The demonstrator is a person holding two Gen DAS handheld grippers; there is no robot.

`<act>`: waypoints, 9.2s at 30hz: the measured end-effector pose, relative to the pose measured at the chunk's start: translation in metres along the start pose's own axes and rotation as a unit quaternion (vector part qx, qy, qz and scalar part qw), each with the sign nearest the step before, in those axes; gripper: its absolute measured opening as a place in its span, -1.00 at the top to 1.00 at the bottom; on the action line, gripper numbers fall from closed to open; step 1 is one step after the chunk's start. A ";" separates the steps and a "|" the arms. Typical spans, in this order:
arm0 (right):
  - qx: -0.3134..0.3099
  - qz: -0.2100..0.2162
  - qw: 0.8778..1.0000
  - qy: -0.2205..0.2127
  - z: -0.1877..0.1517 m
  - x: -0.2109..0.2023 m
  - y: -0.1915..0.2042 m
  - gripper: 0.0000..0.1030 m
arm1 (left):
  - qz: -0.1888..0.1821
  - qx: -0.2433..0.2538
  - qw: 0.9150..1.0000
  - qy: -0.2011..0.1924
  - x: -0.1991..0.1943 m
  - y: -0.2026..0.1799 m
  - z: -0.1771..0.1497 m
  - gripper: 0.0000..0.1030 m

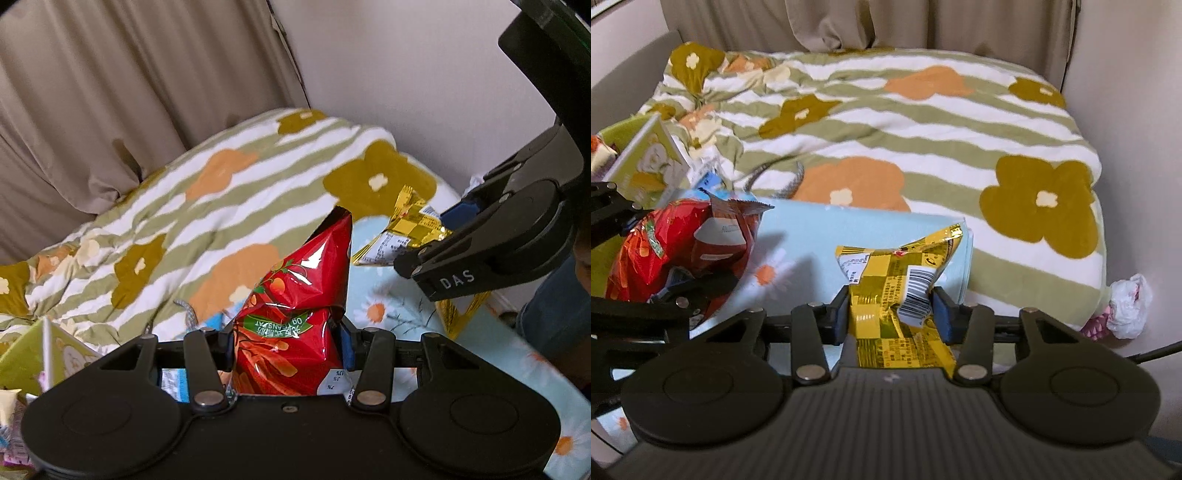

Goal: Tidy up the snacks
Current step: 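Carry both bags over the box and open both tools to drop them, then grasp the purple bag with the left tool while the right tool grasps the blue-white bag, then carry both bags into the box and open both tools to release them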

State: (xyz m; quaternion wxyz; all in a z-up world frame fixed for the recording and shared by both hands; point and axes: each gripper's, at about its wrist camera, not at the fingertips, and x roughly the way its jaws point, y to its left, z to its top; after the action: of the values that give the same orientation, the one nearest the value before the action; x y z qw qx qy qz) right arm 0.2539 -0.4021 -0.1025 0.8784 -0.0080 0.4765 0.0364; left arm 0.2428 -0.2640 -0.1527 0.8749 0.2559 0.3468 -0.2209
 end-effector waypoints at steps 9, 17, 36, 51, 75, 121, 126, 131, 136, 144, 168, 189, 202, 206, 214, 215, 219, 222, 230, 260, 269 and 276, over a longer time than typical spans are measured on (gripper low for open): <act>-0.031 0.035 0.998 -0.049 0.020 -0.059 0.039 -0.12 | 0.055 -0.047 0.996 -0.045 -0.067 0.027 0.006 -0.03; -0.084 0.107 0.986 -0.091 0.058 -0.085 0.114 -0.12 | 0.151 -0.108 0.981 -0.048 -0.117 0.096 -0.019 -0.03; -0.086 0.144 0.981 -0.097 0.116 -0.047 0.314 -0.12 | 0.174 -0.159 0.972 -0.009 -0.119 0.258 -0.111 -0.11; -0.046 0.090 0.992 -0.076 0.125 -0.020 0.351 -0.12 | 0.128 -0.119 0.984 -0.032 -0.115 0.280 -0.133 -1.00; -0.069 0.139 0.984 -0.088 0.140 0.001 0.378 -1.00 | 0.130 -0.202 0.971 0.013 -0.117 0.317 -0.154 -1.00; -0.100 0.101 0.986 -0.081 0.066 -0.071 0.133 -1.00 | 0.146 -0.238 0.960 0.019 -0.109 0.109 -0.057 -1.00; -0.103 0.131 0.985 -0.045 0.062 -0.021 0.123 -1.00 | 0.167 -0.217 0.961 0.038 -0.063 0.081 -0.061 -1.00; -0.105 0.155 0.982 -0.020 0.057 0.021 0.120 -1.00 | 0.177 -0.192 0.963 0.069 -0.017 0.069 -0.068 -0.99; -0.111 0.169 0.979 -0.001 0.054 0.052 0.122 -1.00 | 0.200 -0.165 0.960 0.104 0.019 0.064 -0.077 -0.93; -0.118 0.189 0.975 0.026 0.049 0.083 0.129 -1.00 | 0.231 -0.111 0.957 0.138 0.054 0.058 -0.091 -0.92; -0.129 0.214 0.966 0.062 0.052 0.114 0.148 -1.00 | 0.191 -0.188 0.949 0.164 0.042 0.075 -0.105 -0.04; -0.134 0.175 0.974 0.045 0.039 0.082 0.146 -0.45 | 0.178 -0.200 0.956 0.121 0.001 0.067 -0.091 -0.03; -0.130 0.173 0.976 -0.039 0.059 -0.029 0.157 -0.45 | 0.228 -0.187 0.955 0.019 -0.119 0.083 -0.057 -0.03; -0.131 0.187 0.971 -0.067 0.069 -0.060 0.178 -0.45 | 0.257 -0.181 0.949 -0.006 -0.158 0.104 -0.053 -0.03; -0.127 0.203 0.965 -0.103 0.084 -0.094 0.246 -0.45 | 0.282 -0.178 0.943 -0.015 -0.195 0.182 -0.069 -0.04; -0.123 0.204 0.966 -0.104 0.088 -0.095 0.256 -0.45 | 0.279 -0.179 0.943 -0.015 -0.195 0.193 -0.072 -0.04; -0.103 0.203 0.968 -0.103 0.098 -0.093 0.292 -0.45 | 0.265 -0.168 0.949 -0.010 -0.189 0.238 -0.082 -0.05; -0.088 0.196 0.971 -0.102 0.107 -0.086 0.313 -0.45 | 0.237 -0.167 0.957 -0.009 -0.175 0.268 -0.089 -0.06; -0.047 0.152 0.984 -0.086 0.111 -0.064 0.343 -0.45 | 0.137 -0.184 0.973 -0.015 -0.135 0.298 -0.111 -1.00; 0.007 0.126 0.989 -0.082 0.120 -0.015 0.396 -1.00 | 0.118 -0.206 0.971 -0.007 -0.159 0.335 -0.175 -1.00; 0.005 0.128 0.987 -0.099 0.109 -0.037 0.386 -1.00 | 0.128 -0.212 0.969 -0.018 -0.178 0.325 -0.174 -1.00; -0.015 0.116 0.984 -0.136 0.087 -0.092 0.378 -1.00 | 0.151 -0.203 0.966 -0.043 -0.216 0.305 -0.165 -1.00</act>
State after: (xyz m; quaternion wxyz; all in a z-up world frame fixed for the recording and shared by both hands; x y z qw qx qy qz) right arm 0.2496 -0.0263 0.0304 0.9247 0.0386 0.3495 0.1458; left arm 0.1901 0.1158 -0.0110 0.9459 0.1126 0.3033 -0.0220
